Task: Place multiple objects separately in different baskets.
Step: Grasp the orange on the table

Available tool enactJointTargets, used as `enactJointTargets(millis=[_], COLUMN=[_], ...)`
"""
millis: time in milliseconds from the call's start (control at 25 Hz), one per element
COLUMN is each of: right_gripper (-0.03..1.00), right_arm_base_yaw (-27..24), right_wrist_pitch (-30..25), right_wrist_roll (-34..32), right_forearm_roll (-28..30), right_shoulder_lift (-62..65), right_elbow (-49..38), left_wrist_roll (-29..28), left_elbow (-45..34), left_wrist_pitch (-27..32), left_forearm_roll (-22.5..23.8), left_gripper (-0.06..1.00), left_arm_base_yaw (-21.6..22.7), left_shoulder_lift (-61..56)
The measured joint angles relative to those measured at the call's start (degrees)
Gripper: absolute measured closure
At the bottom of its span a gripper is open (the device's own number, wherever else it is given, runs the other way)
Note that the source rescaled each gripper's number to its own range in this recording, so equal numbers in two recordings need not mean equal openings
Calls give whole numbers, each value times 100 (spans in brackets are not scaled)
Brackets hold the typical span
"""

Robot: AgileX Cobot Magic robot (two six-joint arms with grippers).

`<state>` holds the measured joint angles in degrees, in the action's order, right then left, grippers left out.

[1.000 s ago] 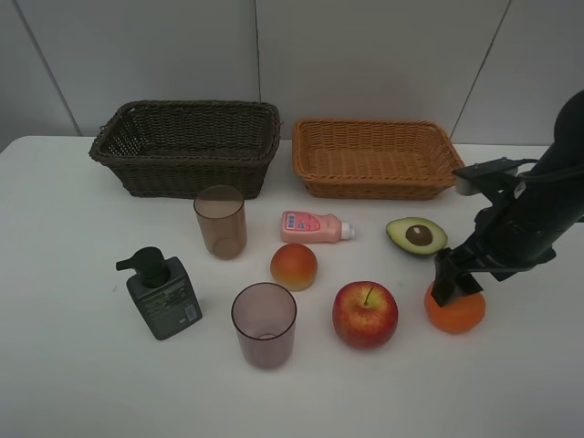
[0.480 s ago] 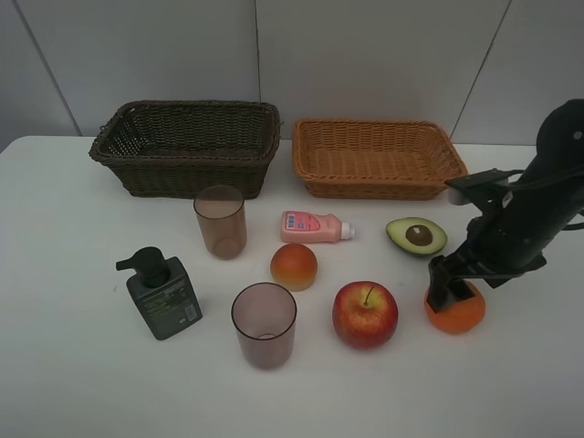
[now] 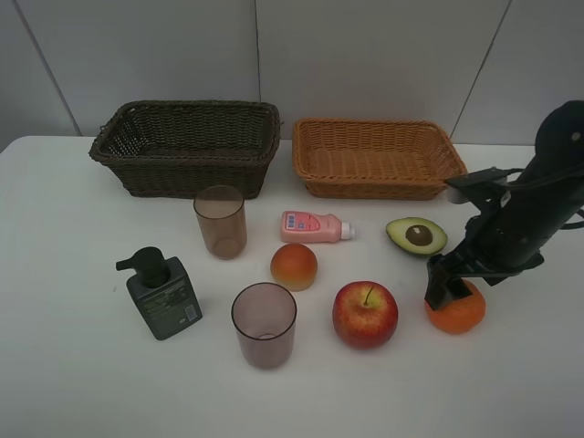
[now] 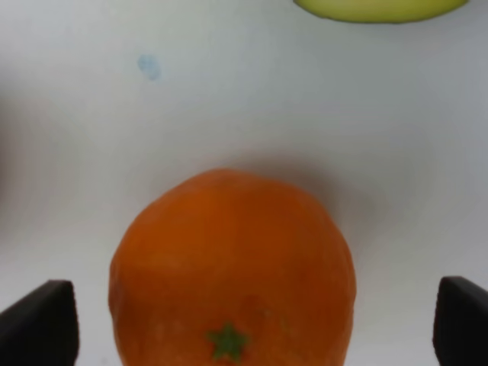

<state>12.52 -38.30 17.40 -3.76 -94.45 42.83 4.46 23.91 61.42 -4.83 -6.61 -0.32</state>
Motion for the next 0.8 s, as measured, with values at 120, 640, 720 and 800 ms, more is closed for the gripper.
enactJointTargets(millis=[120, 640, 720, 800], right_gripper=[4, 4, 4, 4], right_arm_base_yaw=[0, 0, 0, 0], right_wrist_pitch=[0, 88, 88, 88], right_wrist_roll=[0, 0, 0, 0], right_forearm_roll=[0, 5, 0, 0], right_shoulder_lift=[-13, -373, -467, -549], right_elbow=[0, 5, 5, 5], left_wrist_roll=[0, 0, 1, 1], left_elbow=[0, 0, 0, 0], left_wrist_pitch=[0, 0, 0, 0], left_forearm_roll=[0, 0, 0, 0], left_gripper=[2, 2, 2, 2], left_arm_base_yaw=[0, 0, 0, 0], left_shoulder_lift=[0, 0, 0, 0])
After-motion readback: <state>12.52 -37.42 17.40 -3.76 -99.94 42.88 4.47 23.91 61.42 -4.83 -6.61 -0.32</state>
